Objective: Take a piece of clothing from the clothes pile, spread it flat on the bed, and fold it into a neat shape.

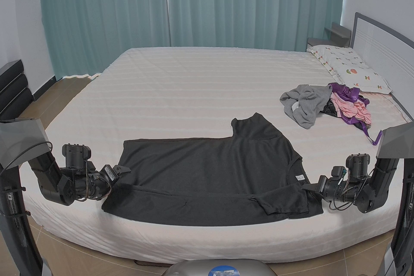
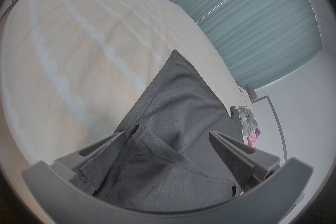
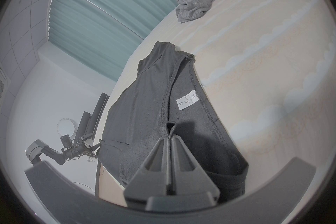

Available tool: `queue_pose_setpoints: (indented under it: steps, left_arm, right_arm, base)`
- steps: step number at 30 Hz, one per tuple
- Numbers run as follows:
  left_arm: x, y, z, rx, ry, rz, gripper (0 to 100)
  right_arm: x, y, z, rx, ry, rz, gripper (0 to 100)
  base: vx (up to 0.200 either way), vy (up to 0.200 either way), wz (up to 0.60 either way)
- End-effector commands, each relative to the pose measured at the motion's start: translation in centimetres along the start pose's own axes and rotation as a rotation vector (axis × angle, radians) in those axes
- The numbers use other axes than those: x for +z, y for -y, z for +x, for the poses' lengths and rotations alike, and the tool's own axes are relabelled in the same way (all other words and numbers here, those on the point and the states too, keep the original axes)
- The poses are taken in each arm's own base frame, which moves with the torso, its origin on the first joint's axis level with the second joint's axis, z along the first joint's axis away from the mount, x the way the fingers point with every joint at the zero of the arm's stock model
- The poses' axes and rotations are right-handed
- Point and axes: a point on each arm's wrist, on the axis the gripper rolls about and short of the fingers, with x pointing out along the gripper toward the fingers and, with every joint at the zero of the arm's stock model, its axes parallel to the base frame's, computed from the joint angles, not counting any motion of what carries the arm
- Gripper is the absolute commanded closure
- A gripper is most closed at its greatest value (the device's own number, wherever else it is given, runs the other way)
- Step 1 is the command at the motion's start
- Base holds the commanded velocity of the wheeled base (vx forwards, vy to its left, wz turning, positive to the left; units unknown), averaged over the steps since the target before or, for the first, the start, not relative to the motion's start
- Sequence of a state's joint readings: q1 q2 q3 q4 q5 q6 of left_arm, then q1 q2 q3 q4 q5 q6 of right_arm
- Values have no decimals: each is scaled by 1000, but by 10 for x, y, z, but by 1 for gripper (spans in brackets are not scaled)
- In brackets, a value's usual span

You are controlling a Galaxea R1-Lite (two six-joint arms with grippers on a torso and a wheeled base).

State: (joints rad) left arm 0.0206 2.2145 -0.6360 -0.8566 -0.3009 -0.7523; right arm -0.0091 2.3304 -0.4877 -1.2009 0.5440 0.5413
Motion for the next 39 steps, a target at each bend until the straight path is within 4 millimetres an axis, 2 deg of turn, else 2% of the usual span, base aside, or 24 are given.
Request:
queue_pose_setpoints:
  steps: [1,9,15,26,39]
  left_arm:
    - [-2,-3,4,14,-6,-5,100]
    - [-5,-10,-2,61,6,-20,100]
    - [-5,-6,-17,62,33,-20,100]
    - [-8,10,-54,18,75,-3,100]
    - [-22,11,-92,9,91,-3,100]
  right_arm:
    - [0,-1,0,2,0,-2,100]
    - [2,-3,-3,8,10,-3,100]
    - [3,-10,-12,17,22,-7,100]
    - [2,-34,-39,57,77,-54,100]
    - [-12,-43,-78,54,123,-60,100]
  base:
    - [0,0,0]
    - [0,0,0]
    - [0,0,0]
    - [0,0,0]
    - [0,0,0]
